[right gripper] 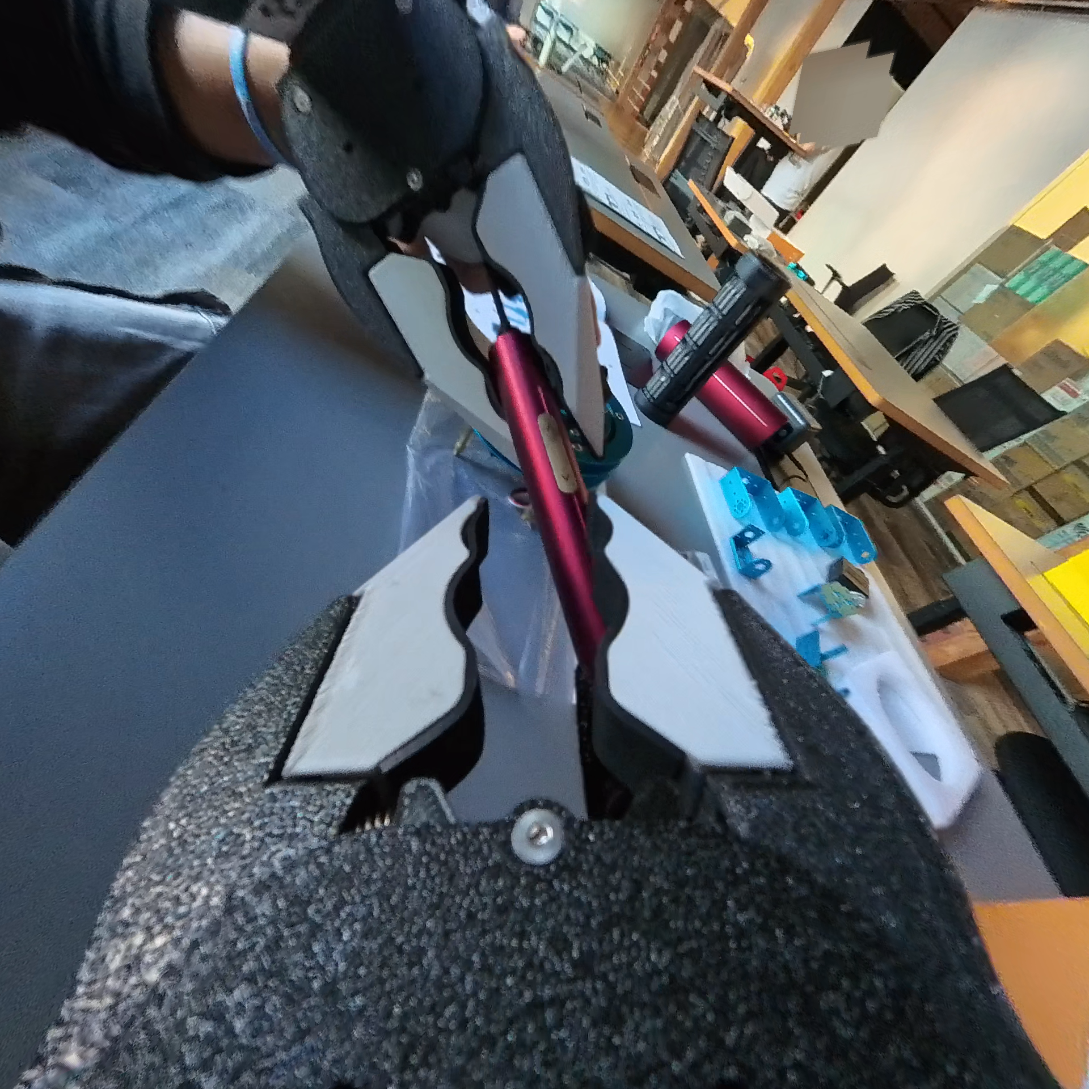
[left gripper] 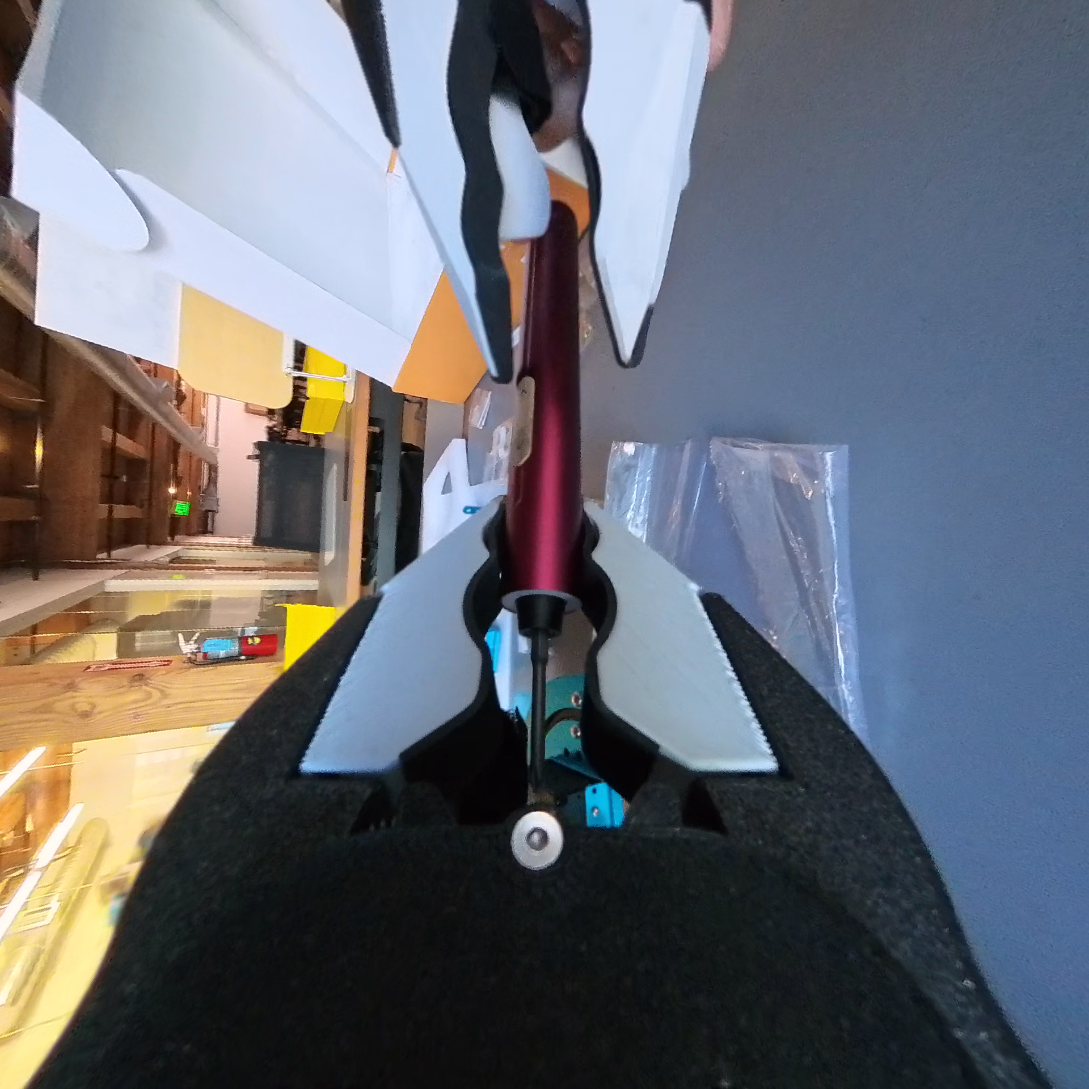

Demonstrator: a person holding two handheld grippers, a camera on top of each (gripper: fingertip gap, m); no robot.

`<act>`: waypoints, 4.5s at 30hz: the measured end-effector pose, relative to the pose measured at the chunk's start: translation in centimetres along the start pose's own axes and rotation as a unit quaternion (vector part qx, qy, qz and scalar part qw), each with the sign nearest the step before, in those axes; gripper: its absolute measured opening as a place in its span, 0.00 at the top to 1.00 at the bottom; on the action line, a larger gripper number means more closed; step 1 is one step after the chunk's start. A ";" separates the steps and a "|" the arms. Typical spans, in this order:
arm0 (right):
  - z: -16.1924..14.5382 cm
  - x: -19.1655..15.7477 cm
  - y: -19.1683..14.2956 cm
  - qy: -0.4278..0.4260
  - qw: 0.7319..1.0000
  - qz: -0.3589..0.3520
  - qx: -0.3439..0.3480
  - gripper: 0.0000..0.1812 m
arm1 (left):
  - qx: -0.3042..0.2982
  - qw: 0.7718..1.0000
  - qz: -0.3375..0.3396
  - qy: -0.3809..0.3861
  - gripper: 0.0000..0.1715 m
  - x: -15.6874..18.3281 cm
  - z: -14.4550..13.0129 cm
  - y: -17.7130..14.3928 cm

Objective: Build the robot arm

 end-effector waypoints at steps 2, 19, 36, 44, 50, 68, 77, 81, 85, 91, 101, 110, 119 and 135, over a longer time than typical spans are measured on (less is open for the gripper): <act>-0.4 1.5 -0.4 -0.031 0.998 -0.056 -0.018 0.76 | -0.005 1.000 0.003 0.015 0.88 0.2 0.0 -0.3; 4.4 2.0 -4.0 0.221 0.951 0.078 0.200 0.82 | 0.194 0.978 0.053 -0.055 0.88 -0.8 4.1 -2.5; 3.7 -0.8 -2.8 0.173 0.967 0.104 0.153 0.84 | 0.153 0.988 0.024 0.002 0.88 -0.6 4.3 -1.6; 3.5 -0.7 -2.5 0.174 0.968 0.093 0.155 0.82 | 0.162 0.986 0.022 -0.030 0.88 0.1 3.6 -1.5; 3.4 -1.3 -2.2 0.152 0.973 0.098 0.146 0.83 | 0.154 0.988 0.000 -0.025 0.88 0.4 3.3 -1.8; 3.9 -1.1 -2.5 0.142 0.974 0.086 0.156 0.85 | 0.141 0.990 0.018 -0.018 0.88 0.7 3.3 -1.1; 3.6 -1.3 -2.3 0.112 0.981 0.070 0.141 0.84 | 0.147 0.989 0.015 -0.021 0.88 0.7 3.2 -1.5; 3.5 -1.5 -2.2 0.117 0.980 0.078 0.138 0.84 | 0.147 0.989 0.014 -0.020 0.88 0.7 3.1 -1.7; 3.6 -1.8 -2.0 0.116 0.980 0.082 0.139 0.84 | 0.144 0.989 0.014 -0.017 0.88 0.7 2.9 -2.1; 3.9 -1.3 -2.5 0.132 0.976 0.082 0.151 0.86 | 0.146 0.989 0.016 -0.024 0.88 0.6 2.6 -2.5; 3.9 -0.1 -3.4 0.143 0.975 0.067 0.160 0.88 | 0.139 0.990 0.013 -0.029 0.88 0.5 1.5 -3.2; 3.6 -1.1 -2.6 0.107 0.983 0.056 0.140 0.87 | 0.127 0.992 0.021 -0.017 0.88 0.8 1.5 -3.0; 3.1 -1.0 -2.5 0.132 0.979 0.073 0.139 0.87 | 0.150 0.988 0.037 -0.027 0.88 0.7 1.7 -2.9; 0.2 2.3 -2.9 0.135 0.988 0.015 0.070 0.89 | 0.118 0.983 0.024 -0.141 0.68 0.7 -2.2 -5.1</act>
Point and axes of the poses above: each gripper's, where its closed fingertips meet, y out along the fingers, z out of its top, x = y × z across the jaws, the point moved 3 cm from there along -y, back along the fingers, and after that the axes turned 11 degrees about -z, right-handed, at the moved point
